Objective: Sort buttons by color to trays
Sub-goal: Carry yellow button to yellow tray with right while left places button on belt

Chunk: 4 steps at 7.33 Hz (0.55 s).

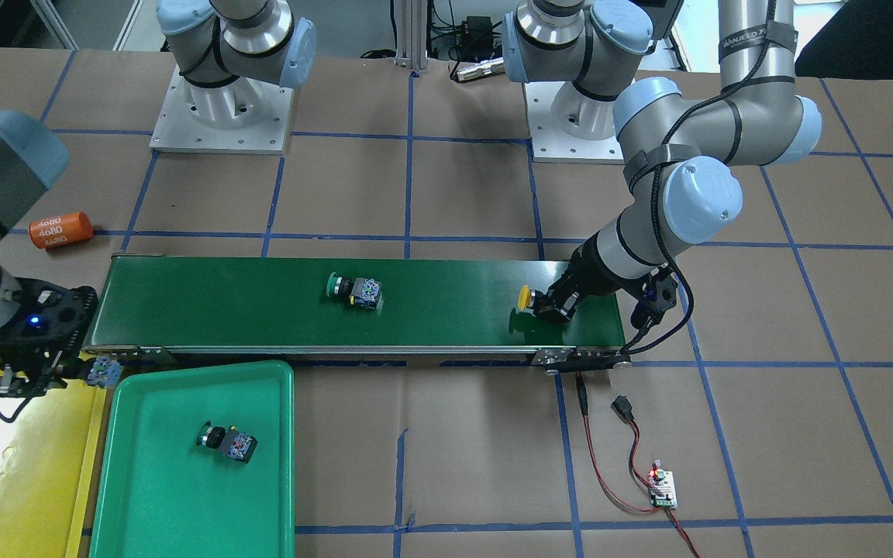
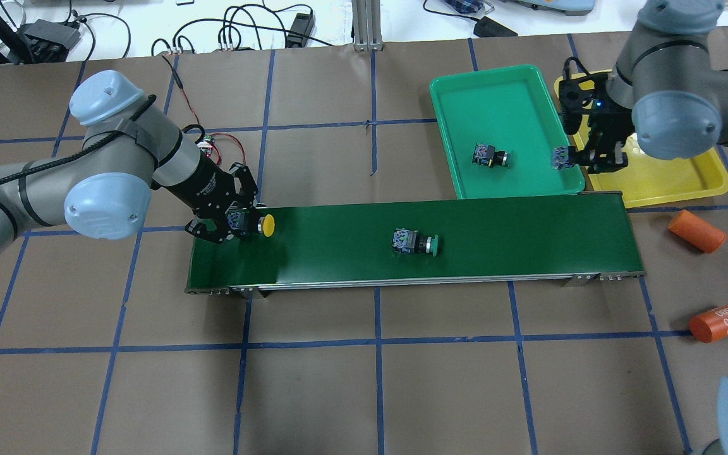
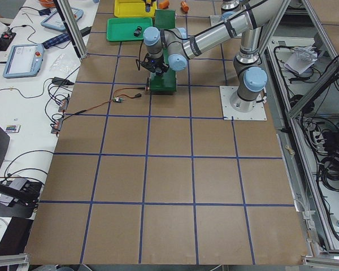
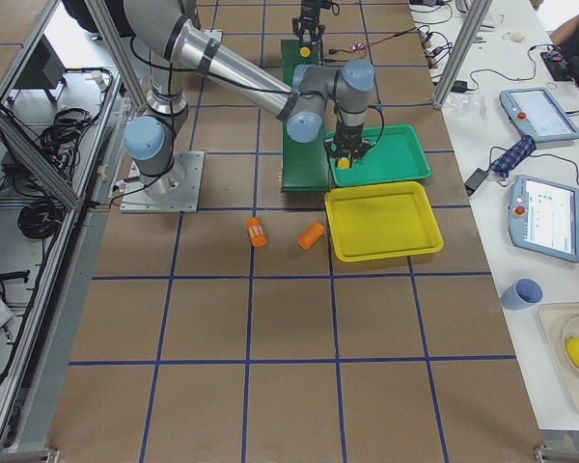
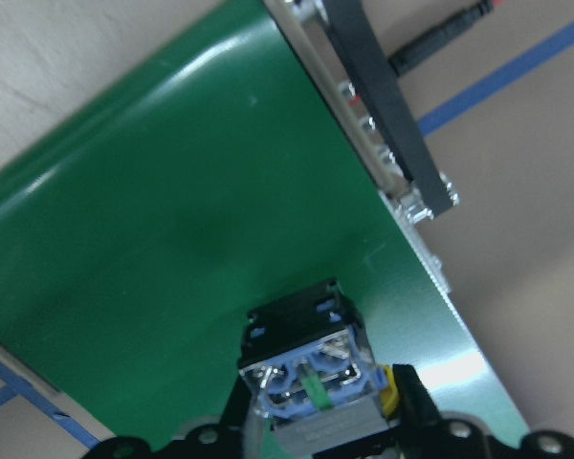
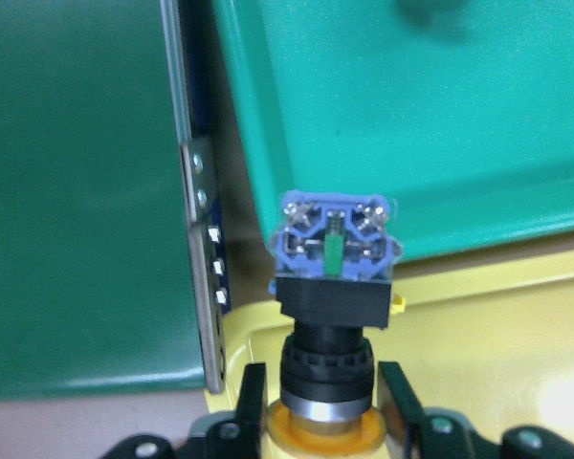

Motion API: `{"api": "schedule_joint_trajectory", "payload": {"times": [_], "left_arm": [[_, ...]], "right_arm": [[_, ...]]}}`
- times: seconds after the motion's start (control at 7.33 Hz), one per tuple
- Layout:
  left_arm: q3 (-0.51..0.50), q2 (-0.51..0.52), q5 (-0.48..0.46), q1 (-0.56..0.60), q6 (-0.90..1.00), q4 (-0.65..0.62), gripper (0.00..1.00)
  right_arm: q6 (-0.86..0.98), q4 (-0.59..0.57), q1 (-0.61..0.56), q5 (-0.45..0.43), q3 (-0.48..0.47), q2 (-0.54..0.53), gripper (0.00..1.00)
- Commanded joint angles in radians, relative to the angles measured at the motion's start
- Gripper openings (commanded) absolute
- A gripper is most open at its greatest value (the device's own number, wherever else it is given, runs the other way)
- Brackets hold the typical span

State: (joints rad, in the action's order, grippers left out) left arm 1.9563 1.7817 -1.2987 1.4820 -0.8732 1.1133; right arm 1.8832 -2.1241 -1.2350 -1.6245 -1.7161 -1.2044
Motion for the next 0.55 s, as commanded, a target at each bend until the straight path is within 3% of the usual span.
{"api": "schedule_joint_trajectory", "payload": {"times": [0.0, 0.14, 0.41], "left_arm": [[0.001, -0.023, 0.001, 0.003, -0.047, -0.009, 1.00], [-0.006, -0.054, -0.002, 0.004, -0.062, -0.007, 1.00], [-0.100, -0.100, -0.004, 0.001, -0.044, 0.090, 1.00]], "right_arm": [[0.177, -0.050, 0.144, 0.087, 0.003, 0.078, 0.60], [0.174, -0.048, 0.150, 0.087, 0.003, 0.080, 1.00], [0.172, -0.034, 0.147, 0.087, -0.002, 0.056, 1.00]]}}
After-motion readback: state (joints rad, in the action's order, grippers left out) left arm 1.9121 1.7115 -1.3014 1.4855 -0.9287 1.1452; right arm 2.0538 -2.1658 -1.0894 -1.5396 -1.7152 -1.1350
